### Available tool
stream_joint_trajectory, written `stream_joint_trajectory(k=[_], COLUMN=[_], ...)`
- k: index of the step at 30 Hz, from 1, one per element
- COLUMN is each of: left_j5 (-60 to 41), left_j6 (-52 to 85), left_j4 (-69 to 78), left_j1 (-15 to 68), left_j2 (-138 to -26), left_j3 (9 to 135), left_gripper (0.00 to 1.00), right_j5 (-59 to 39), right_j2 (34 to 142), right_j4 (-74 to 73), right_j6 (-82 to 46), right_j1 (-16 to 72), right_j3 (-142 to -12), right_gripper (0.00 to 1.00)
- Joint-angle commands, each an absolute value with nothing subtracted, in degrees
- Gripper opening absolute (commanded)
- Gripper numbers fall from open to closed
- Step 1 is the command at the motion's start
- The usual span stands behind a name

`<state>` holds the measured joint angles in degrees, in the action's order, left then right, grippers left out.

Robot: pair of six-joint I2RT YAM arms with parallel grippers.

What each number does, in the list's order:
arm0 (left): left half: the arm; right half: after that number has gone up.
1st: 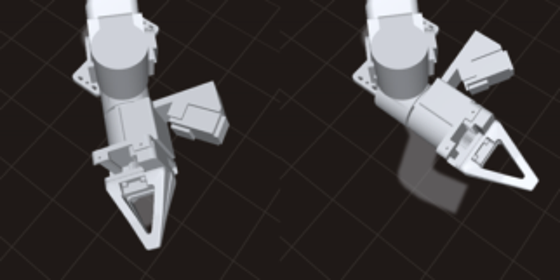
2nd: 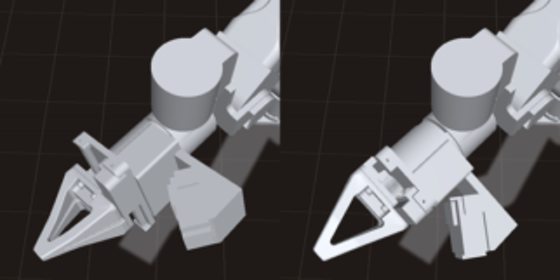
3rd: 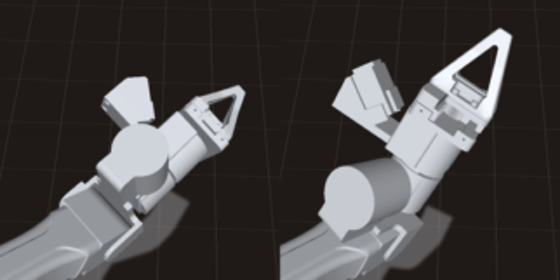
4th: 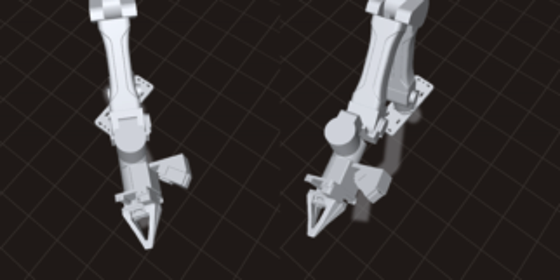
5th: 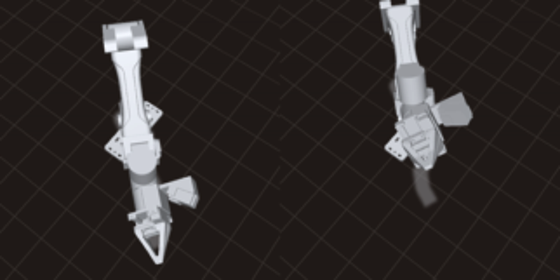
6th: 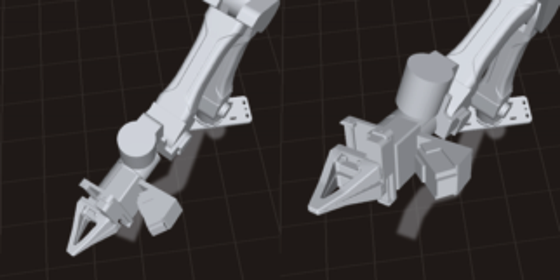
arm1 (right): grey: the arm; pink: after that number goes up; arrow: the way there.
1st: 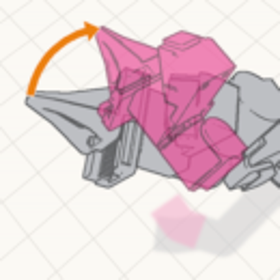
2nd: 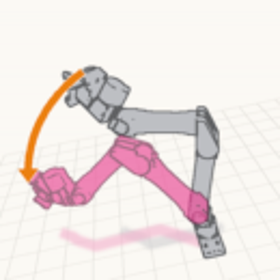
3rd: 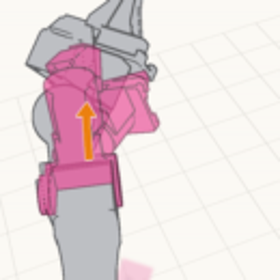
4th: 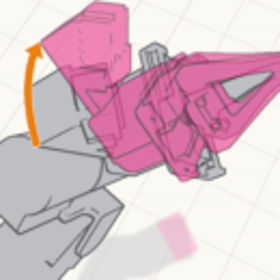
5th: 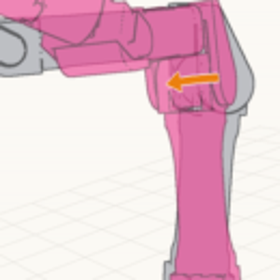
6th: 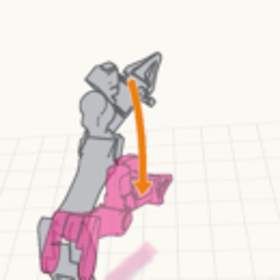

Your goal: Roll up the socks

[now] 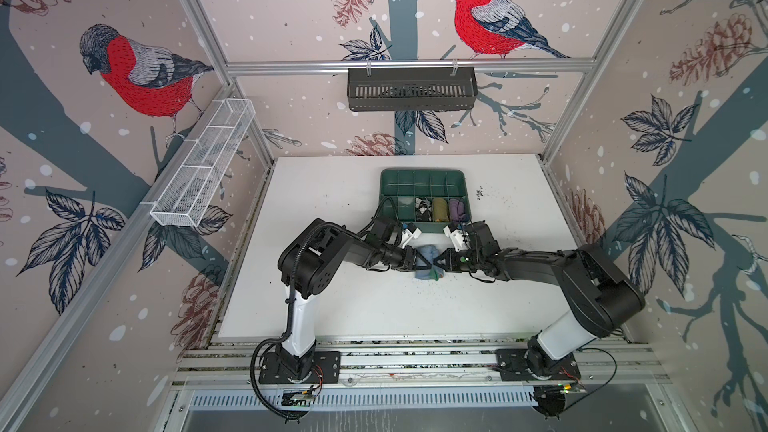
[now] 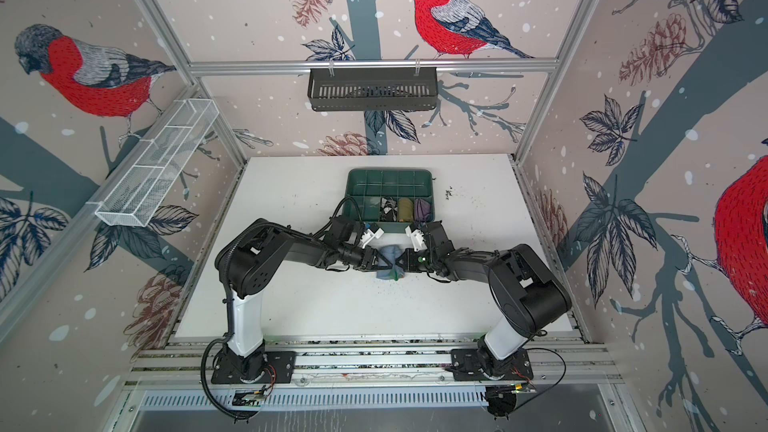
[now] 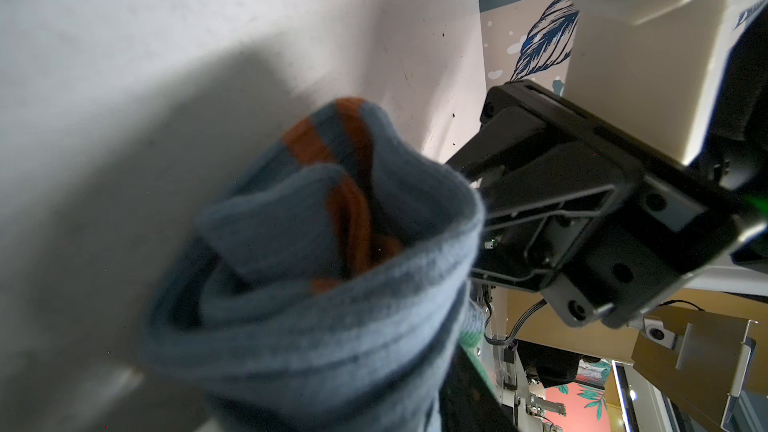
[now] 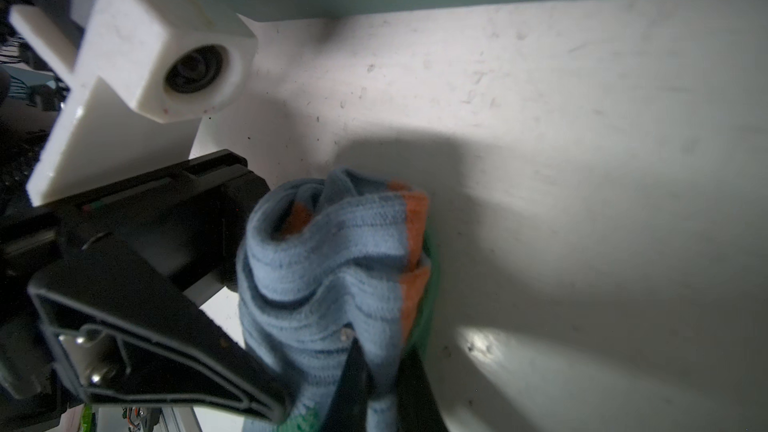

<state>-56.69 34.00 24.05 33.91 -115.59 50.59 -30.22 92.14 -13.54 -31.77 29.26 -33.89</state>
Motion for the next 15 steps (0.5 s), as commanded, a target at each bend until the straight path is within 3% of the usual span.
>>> stream_joint_trajectory(k=[1,8,11,15], left_j5=[-53.65,-51.60,-50.53,-46.80], left_j6=[33.66,33.97,35.79,34.94], left_j4=[23.00,22.06,24.41,22.82], left_j1=[33.75,33.40,33.31,33.22], left_j2=[-115.93,-116.27,-116.28,-113.92], left_j3=[50.69,50.80,50.46,50.48], left_gripper=[0.31,0.18,0.01,0.00], right_j5=[-31.20,-31.32,-31.18,-31.11], right_j2=[92.46,92.16,91.77,91.01], right_j4=[-12.39,-12.21,-11.96,-11.91], right_j6=[-32.28,-32.28,-32.19,-32.00], right_j1=[29.62,29.80,29.79,29.80], right_j3=[-34.18,-34.34,-34.19,-33.97], right_gripper=[0.07,0.07,0.07,0.09])
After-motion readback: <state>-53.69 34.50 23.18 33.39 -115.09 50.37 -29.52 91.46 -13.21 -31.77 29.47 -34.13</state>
